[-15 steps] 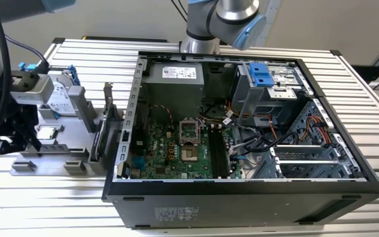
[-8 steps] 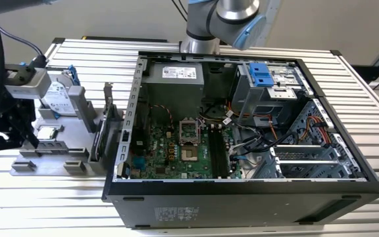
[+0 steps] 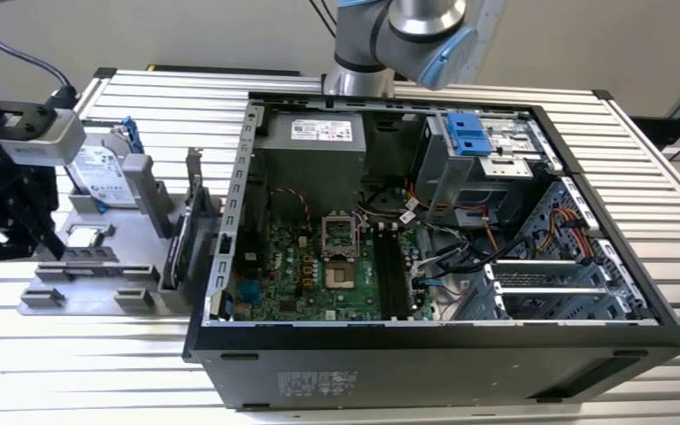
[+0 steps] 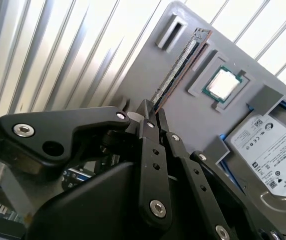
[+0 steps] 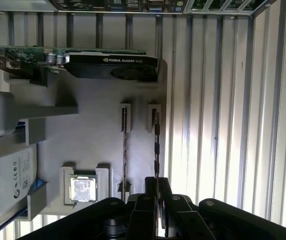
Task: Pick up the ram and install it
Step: 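Pick up the ram and move it above insertion slot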
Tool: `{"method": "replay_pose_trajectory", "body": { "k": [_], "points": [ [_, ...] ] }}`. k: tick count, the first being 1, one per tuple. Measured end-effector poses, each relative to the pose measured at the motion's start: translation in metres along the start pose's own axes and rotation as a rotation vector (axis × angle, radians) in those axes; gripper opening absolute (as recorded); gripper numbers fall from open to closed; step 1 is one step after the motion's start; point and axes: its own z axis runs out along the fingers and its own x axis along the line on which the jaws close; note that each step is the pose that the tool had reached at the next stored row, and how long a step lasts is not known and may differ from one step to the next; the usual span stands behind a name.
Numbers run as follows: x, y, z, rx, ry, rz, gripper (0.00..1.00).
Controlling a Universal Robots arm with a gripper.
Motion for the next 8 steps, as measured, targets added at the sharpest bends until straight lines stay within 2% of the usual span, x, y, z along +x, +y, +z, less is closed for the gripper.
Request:
{"method": "replay_pose_trajectory", "body": {
  "k": [8],
  "points": [
    [0.0001,-0.0002,-0.0123,0.0000,-0.0001,0.000,0.00]
  ]
}}
